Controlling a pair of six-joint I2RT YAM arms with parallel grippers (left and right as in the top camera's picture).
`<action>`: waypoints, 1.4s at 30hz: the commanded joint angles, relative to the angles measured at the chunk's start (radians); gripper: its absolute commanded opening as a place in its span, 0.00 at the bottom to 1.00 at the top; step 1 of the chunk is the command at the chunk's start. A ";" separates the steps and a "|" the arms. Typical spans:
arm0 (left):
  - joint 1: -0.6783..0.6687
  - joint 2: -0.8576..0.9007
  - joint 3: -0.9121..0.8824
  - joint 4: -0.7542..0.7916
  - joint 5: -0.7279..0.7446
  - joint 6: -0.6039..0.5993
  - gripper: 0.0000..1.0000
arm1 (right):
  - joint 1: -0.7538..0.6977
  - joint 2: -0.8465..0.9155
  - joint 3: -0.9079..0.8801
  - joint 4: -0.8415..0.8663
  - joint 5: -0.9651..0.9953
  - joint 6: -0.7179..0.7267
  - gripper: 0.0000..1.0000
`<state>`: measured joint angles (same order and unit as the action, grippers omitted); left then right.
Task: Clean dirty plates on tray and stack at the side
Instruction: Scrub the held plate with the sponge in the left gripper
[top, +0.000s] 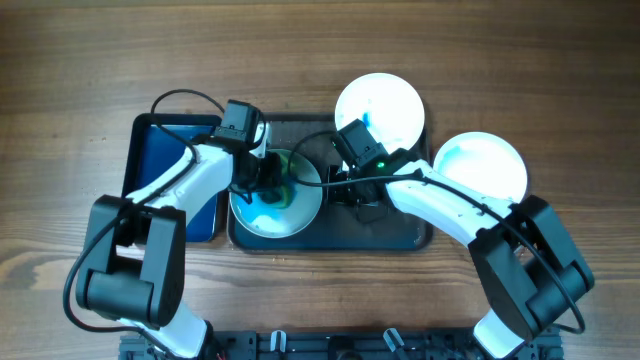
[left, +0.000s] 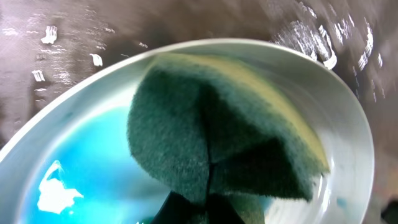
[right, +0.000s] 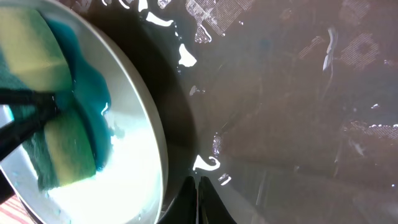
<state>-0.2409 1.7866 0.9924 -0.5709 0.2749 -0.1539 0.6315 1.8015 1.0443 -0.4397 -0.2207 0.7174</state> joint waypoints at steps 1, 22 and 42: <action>-0.001 0.043 -0.043 -0.051 0.180 0.206 0.04 | -0.003 0.015 0.014 0.018 -0.040 -0.012 0.04; -0.026 0.043 -0.037 0.075 0.386 0.074 0.04 | -0.012 0.127 0.014 0.092 -0.166 0.042 0.04; -0.082 0.043 0.057 -0.284 0.231 0.286 0.04 | -0.029 0.127 0.014 0.089 -0.170 0.042 0.04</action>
<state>-0.2886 1.8122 1.0779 -0.8330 0.2157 -0.0463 0.6170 1.9041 1.0519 -0.3550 -0.3962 0.7361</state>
